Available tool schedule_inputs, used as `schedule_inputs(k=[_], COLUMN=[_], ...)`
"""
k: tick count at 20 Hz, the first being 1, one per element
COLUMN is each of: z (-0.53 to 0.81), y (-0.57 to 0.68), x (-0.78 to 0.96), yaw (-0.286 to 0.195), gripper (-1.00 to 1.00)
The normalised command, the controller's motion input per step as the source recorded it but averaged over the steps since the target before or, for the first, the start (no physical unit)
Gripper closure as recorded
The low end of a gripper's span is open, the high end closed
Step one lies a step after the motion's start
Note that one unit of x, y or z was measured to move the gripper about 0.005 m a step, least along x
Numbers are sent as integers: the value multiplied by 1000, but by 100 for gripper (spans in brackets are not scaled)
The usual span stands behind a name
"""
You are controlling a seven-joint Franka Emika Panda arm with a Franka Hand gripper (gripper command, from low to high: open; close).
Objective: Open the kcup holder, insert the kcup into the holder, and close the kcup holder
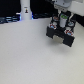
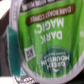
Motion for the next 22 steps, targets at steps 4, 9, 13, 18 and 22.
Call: schedule_inputs(k=[4,9,13,18,22], z=[-61,-245,-243,-142,-21], y=[13,-20,-2,112,209], x=[-47,-21,-2,19,38], yaw=[10,9,12,44,66], gripper=[100,100,100,100,100])
